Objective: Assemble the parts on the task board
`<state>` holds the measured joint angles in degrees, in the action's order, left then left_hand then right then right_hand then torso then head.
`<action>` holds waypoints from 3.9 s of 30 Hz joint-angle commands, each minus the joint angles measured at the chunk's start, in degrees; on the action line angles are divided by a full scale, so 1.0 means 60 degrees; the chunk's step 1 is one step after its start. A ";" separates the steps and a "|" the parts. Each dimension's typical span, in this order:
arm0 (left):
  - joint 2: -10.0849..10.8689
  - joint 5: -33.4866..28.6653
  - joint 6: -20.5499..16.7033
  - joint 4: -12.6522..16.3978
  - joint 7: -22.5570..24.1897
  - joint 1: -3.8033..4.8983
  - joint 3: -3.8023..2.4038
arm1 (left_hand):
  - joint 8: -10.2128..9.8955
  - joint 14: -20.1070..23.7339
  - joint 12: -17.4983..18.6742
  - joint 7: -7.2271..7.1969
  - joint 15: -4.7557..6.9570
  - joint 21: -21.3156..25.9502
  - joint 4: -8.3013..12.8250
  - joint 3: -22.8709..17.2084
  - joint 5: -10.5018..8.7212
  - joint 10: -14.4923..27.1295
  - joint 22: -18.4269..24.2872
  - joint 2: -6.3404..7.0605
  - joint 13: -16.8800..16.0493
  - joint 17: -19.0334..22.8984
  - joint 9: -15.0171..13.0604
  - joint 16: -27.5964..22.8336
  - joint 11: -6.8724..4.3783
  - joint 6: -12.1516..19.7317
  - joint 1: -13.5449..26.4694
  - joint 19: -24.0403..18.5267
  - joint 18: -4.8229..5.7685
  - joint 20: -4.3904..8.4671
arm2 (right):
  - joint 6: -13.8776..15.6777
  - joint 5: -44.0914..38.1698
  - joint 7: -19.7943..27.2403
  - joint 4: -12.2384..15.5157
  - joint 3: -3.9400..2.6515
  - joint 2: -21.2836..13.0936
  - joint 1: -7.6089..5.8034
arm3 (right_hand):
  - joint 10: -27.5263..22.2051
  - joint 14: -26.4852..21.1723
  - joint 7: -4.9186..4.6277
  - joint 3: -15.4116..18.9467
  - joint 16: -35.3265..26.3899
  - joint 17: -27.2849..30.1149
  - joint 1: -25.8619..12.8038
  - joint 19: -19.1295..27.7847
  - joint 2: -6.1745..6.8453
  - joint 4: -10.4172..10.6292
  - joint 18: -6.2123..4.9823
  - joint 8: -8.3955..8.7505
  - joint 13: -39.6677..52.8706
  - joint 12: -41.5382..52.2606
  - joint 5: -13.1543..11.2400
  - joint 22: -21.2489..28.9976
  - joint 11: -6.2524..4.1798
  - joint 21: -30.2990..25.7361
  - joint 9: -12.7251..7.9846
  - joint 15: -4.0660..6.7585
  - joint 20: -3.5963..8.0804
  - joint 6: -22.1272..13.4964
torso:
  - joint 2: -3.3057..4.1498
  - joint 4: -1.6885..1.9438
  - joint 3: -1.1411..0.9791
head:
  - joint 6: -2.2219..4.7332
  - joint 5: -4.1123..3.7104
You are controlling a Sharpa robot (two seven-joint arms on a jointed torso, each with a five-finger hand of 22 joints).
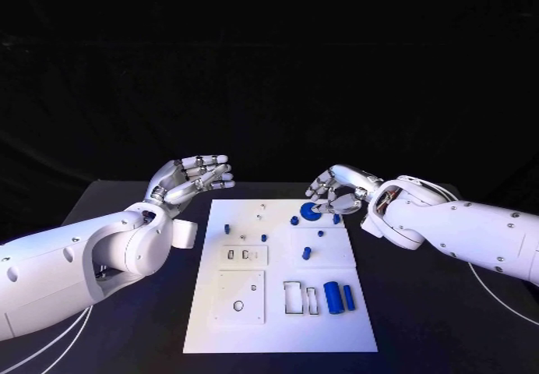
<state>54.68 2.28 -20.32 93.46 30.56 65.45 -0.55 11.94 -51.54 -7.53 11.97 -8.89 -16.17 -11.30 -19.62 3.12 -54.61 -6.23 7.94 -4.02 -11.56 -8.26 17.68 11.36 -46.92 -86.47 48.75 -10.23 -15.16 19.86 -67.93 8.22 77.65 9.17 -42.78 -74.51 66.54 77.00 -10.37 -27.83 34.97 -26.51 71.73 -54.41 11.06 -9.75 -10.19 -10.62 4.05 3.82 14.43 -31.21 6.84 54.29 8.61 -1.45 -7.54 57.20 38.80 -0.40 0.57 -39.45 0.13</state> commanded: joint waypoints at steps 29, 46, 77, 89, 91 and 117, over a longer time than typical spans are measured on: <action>0.0108 0.0085 0.0174 0.0503 -0.0035 0.0120 -0.0106 | 0.0024 -0.0065 0.0001 0.0374 0.0013 -0.0075 0.0038 -0.0085 -0.0004 -0.0070 -0.0002 0.0128 0.0023 -0.0038 -0.0004 0.0048 -0.0022 -0.0069 0.0022 0.0106 -0.0051 0.0032 | -0.1285 -0.3483 -0.2146 -0.0201 -0.0015 0.0961 -0.0147 | -0.0457 0.1068 0.0060 -0.0023 0.4513 -0.3377 0.0068 -0.3533 0.0149 0.0525 0.0868 0.0107 0.0044 0.0021 -0.0196 -0.5741 -0.0097 0.3822 0.0234 0.0047 0.0048 -0.0068 | 0.0408 0.0161 0.0105 | 0.0011 -0.0056; 0.0105 0.0022 0.0189 0.0564 -0.0076 0.0152 -0.0133 | 0.0014 0.0017 0.0028 0.0374 -0.0003 -0.0053 0.0090 -0.0140 -0.0002 -0.0070 0.0019 0.0133 0.0032 -0.0035 0.0001 -0.0005 -0.0017 -0.0062 -0.0002 0.0074 -0.0041 0.0028 | -0.1422 -0.3479 -0.2121 -0.0580 -0.0004 0.1301 -0.0086 | -0.0411 0.1118 0.0055 -0.0135 0.4932 -0.3758 0.0048 -0.3716 0.0088 0.0626 0.0929 0.0079 0.0034 0.0018 -0.0209 -0.6098 -0.0092 0.4033 0.0276 0.0034 0.0037 0.0009 | 0.0431 0.0173 0.0104 | -0.0035 0.0007; 0.0116 0.0019 0.0203 0.0542 -0.0125 0.0169 -0.0135 | 0.0014 0.0023 0.0032 0.0373 -0.0003 -0.0051 0.0103 -0.0156 -0.0002 -0.0071 0.0021 0.0129 0.0032 -0.0036 0.0001 -0.0010 -0.0017 -0.0063 -0.0013 0.0071 -0.0041 0.0028 | -0.1610 -0.3328 -0.1933 -0.0910 0.0011 0.1573 0.0083 | 0.0030 0.1097 0.0158 -0.0930 0.5651 -0.4249 0.0022 -0.3992 -0.0084 0.0902 0.1030 -0.0125 0.0013 0.0035 -0.0719 -0.6758 -0.0184 0.4408 0.0499 0.0088 0.0072 0.0308 | 0.0460 0.0163 0.0101 | -0.0171 0.0059; 0.0111 0.0015 0.0214 0.0527 -0.0150 0.0171 -0.0135 | 0.0011 0.0030 0.0045 0.0374 -0.0005 -0.0046 0.0135 -0.0195 -0.0004 -0.0082 0.0031 0.0135 0.0034 -0.0045 0.0002 -0.0019 -0.0016 -0.0067 -0.0017 0.0065 -0.0041 0.0027 | -0.1600 -0.3145 -0.2033 -0.0973 0.0012 0.1628 0.0107 | 0.0042 0.1087 0.0152 -0.0962 0.5685 -0.4242 -0.0060 -0.3979 -0.0062 0.0980 0.1028 -0.0134 0.0006 0.0016 -0.0777 -0.6759 -0.0181 0.4408 0.0526 0.0086 0.0074 0.0292 | 0.0461 0.0149 0.0103 | -0.0209 0.0063; 0.0105 0.0014 0.0219 0.0521 -0.0156 0.0172 -0.0135 | 0.0011 0.0030 0.0045 0.0374 -0.0005 -0.0046 0.0135 -0.0195 -0.0004 -0.0082 0.0031 0.0135 0.0034 -0.0045 0.0002 -0.0019 -0.0016 -0.0067 -0.0017 0.0065 -0.0041 0.0027 | -0.1615 -0.3129 -0.2049 -0.0995 0.0013 0.1645 0.0115 | 0.0031 0.1077 0.0146 -0.0963 0.5681 -0.4213 -0.0085 -0.3961 -0.0030 0.0998 0.1023 -0.0128 0.0001 0.0004 -0.0796 -0.6739 -0.0176 0.4397 0.0531 0.0083 0.0073 0.0270 | 0.0466 0.0157 0.0104 | -0.0227 0.0063; 0.0095 -0.0048 0.0233 0.0449 -0.0227 0.0172 -0.0134 | 0.0007 0.0027 0.0056 0.0379 -0.0006 -0.0045 0.0141 -0.0206 -0.0006 -0.0083 0.0037 0.0147 0.0037 -0.0053 0.0004 -0.0021 -0.0013 -0.0064 0.0007 0.0065 -0.0042 0.0025 | 0.0757 -0.2956 -0.2259 -0.0826 0.0015 0.1573 0.0176 | 0.0700 0.1081 0.0349 -0.1488 0.6018 -0.4353 0.0068 -0.4096 -0.0247 0.1067 0.1069 -0.0764 0.0111 0.0081 0.0325 -0.7084 -0.0387 0.4556 0.1173 0.0248 0.0213 0.0610 | 0.0458 0.0161 0.0117 | -0.0232 0.0053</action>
<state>55.37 2.33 -19.92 96.10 29.02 66.40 -1.30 11.94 -51.61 -7.49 11.97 -8.82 -16.36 -10.43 -20.49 3.11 -54.80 -6.09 8.46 -3.85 -11.82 -8.20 17.90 11.16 -46.91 -86.39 48.95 -10.21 -14.96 18.46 -85.98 -4.53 72.53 9.26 -33.31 -73.48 70.53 83.42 -8.23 -36.55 70.90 -52.58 72.07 -78.82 10.25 -3.23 -4.84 -15.02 4.72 4.05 16.10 -73.70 4.49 81.52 15.43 -0.38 -6.43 60.56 41.54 0.52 1.24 -40.91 0.43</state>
